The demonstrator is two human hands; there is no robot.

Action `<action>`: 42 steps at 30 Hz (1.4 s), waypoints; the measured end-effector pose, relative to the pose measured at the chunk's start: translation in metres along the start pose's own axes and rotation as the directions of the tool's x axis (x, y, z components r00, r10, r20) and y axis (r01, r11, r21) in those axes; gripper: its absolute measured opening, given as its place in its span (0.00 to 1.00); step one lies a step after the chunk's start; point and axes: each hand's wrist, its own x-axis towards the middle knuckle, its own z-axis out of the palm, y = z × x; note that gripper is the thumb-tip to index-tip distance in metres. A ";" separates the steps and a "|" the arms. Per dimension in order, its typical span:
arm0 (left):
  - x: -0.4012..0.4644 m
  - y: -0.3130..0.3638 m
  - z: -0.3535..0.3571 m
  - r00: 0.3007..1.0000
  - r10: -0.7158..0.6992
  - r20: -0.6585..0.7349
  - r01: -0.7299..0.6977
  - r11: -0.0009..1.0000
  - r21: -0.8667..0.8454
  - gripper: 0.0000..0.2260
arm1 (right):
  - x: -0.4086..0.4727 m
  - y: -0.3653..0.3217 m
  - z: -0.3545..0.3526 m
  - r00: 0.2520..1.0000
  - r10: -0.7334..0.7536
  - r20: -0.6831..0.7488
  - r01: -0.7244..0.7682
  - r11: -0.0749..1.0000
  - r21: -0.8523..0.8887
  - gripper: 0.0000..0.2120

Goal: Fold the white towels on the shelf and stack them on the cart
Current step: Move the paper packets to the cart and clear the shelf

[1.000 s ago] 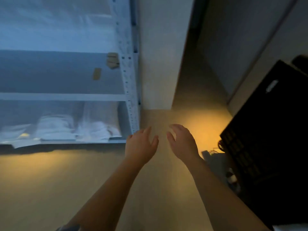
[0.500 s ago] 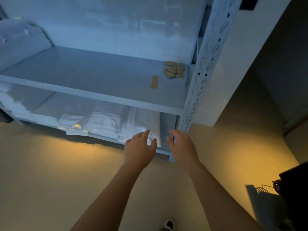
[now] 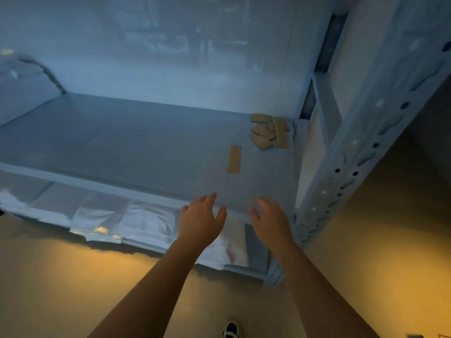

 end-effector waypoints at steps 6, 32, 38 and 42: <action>0.111 -0.004 0.026 0.999 0.050 0.005 -0.050 0.999 -0.007 0.25 | 0.111 0.013 0.016 1.000 -0.012 -0.018 0.011 0.998 -0.058 0.16; 0.361 -0.023 0.185 0.880 0.448 0.157 -0.470 0.871 0.146 0.35 | 0.381 0.119 0.091 0.997 0.026 0.071 0.018 0.832 -0.554 0.32; 0.337 -0.030 0.176 0.862 0.454 0.225 -0.493 0.854 0.167 0.30 | 0.341 0.109 0.100 0.997 -0.008 0.075 0.045 0.860 -0.509 0.28; 0.304 -0.038 0.168 0.859 0.445 0.254 -0.490 0.858 0.152 0.32 | 0.304 0.100 0.103 0.996 -0.022 0.084 0.062 0.860 -0.506 0.29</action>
